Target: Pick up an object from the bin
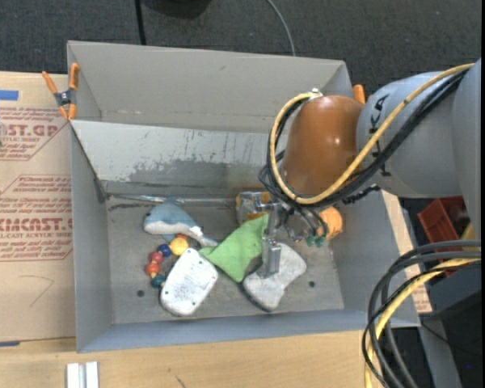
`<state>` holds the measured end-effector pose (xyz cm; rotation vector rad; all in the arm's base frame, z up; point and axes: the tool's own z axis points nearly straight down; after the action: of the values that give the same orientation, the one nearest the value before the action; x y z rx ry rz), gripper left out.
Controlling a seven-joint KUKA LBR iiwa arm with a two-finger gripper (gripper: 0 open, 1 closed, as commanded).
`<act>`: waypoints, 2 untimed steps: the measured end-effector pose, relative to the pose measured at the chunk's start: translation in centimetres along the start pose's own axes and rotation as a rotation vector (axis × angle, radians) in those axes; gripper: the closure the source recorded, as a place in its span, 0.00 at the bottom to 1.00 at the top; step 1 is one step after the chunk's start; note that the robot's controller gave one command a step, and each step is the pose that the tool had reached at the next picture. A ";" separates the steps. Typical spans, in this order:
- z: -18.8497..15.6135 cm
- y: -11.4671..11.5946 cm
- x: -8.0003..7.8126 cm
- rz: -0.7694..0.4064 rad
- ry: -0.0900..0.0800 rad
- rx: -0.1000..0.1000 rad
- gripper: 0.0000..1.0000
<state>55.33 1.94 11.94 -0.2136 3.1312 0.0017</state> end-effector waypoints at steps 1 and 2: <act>4.0 -0.7 -0.8 -0.017 0.002 -0.001 0.00; 5.4 -0.7 -1.2 -0.151 0.011 -0.002 1.00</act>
Offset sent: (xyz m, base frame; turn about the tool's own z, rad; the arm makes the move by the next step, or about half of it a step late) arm 0.0164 -0.0058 -0.0494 -0.1782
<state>56.64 1.42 6.56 -0.4508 3.1171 0.0026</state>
